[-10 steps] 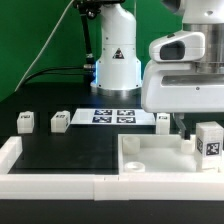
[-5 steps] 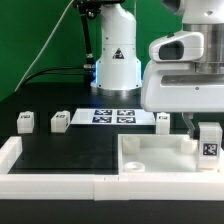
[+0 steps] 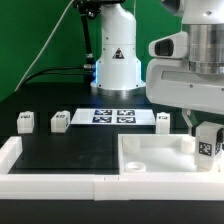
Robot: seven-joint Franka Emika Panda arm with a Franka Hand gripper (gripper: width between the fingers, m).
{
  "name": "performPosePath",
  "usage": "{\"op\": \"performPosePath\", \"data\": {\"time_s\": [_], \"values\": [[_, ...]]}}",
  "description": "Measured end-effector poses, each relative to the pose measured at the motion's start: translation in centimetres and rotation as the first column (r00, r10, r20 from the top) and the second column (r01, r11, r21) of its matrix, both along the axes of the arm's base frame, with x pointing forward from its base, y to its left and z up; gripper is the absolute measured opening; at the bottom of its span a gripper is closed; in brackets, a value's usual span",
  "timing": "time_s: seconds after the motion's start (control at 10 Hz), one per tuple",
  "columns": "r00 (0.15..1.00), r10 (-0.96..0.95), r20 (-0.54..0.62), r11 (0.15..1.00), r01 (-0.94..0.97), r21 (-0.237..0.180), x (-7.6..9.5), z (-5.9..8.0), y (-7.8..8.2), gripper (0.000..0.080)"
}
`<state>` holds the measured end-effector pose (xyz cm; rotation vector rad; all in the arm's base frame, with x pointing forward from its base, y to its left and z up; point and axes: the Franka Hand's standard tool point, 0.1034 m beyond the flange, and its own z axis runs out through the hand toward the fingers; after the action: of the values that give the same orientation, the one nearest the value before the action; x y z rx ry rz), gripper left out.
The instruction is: Assemble one leg
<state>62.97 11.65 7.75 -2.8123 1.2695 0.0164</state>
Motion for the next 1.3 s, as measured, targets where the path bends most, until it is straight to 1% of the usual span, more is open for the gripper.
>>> {"op": "performPosePath", "data": {"time_s": [0.1, 0.2, 0.3, 0.4, 0.6, 0.7, 0.8, 0.9, 1.0, 1.1, 1.2, 1.3], "values": [[0.992, -0.127, -0.008, 0.992, 0.127, 0.003, 0.00, -0.02, -0.04, 0.0290], [0.959, -0.283, -0.017, 0.959, 0.283, 0.002, -0.05, -0.06, 0.07, 0.0291], [0.895, -0.446, -0.024, 0.895, 0.446, -0.008, -0.15, -0.12, 0.33, 0.0291], [0.855, -0.518, -0.033, 0.855, 0.518, -0.012, -0.12, -0.12, 0.27, 0.0291], [0.769, -0.637, -0.049, 0.770, 0.638, -0.003, -0.09, -0.14, 0.16, 0.0291], [0.752, -0.657, -0.050, 0.753, 0.658, -0.004, -0.10, -0.14, 0.19, 0.0291], [0.772, -0.633, -0.048, 0.773, 0.634, -0.003, -0.10, -0.15, 0.18, 0.0319], [0.799, -0.599, -0.045, 0.800, 0.600, -0.001, -0.10, -0.14, 0.24, 0.0319], [0.814, -0.579, -0.042, 0.815, 0.580, 0.001, -0.07, -0.10, 0.38, 0.0495], [0.863, -0.505, -0.036, 0.863, 0.505, 0.002, -0.06, -0.09, 0.34, 0.0495], [0.925, -0.379, -0.028, 0.925, 0.380, 0.004, -0.09, -0.10, 0.43, 0.0616], [0.952, -0.305, -0.024, 0.952, 0.305, 0.006, -0.15, -0.11, 0.68, 0.0640]]}}
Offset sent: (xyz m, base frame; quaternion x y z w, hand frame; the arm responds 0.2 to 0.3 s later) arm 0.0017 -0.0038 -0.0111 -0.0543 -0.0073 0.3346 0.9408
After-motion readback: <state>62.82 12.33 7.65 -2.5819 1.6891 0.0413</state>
